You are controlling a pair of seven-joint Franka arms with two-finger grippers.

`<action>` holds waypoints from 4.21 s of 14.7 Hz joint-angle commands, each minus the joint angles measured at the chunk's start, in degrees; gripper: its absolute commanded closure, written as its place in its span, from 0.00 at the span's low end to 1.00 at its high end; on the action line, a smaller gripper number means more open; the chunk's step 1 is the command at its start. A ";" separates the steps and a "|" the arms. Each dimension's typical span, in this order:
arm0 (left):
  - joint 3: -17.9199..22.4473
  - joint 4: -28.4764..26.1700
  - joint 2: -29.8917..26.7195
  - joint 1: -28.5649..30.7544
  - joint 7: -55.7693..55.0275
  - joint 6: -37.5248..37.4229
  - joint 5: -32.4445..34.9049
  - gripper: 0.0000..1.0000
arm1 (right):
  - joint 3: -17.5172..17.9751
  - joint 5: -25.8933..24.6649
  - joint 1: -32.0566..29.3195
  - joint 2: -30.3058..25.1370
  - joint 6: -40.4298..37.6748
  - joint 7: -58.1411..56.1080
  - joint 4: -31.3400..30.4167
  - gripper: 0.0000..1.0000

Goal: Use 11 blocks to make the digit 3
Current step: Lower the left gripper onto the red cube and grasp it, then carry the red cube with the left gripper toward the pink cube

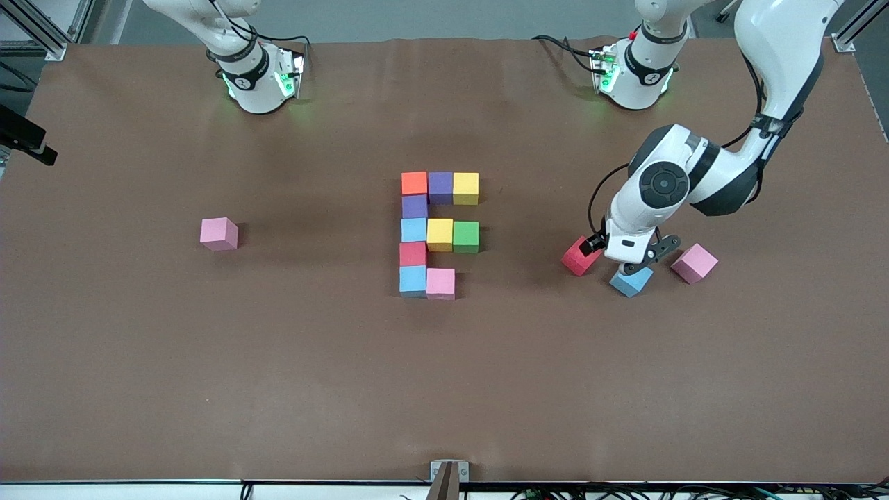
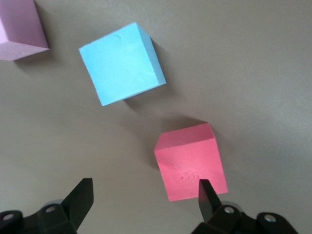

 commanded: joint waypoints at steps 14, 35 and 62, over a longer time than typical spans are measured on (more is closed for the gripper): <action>-0.58 4.46 9.19 0.41 -14.68 3.78 -1.80 0.15 | -0.14 -0.10 0.14 0.32 -0.71 -0.46 0.92 0.00; 5.56 19.30 20.71 -12.14 -29.42 6.86 4.62 0.91 | -0.14 -0.10 0.23 0.32 -0.71 -0.46 0.92 0.00; 21.04 42.17 28.97 -42.39 -69.62 6.86 -7.60 0.96 | -0.23 -0.19 0.05 0.32 -0.71 -0.46 0.92 0.00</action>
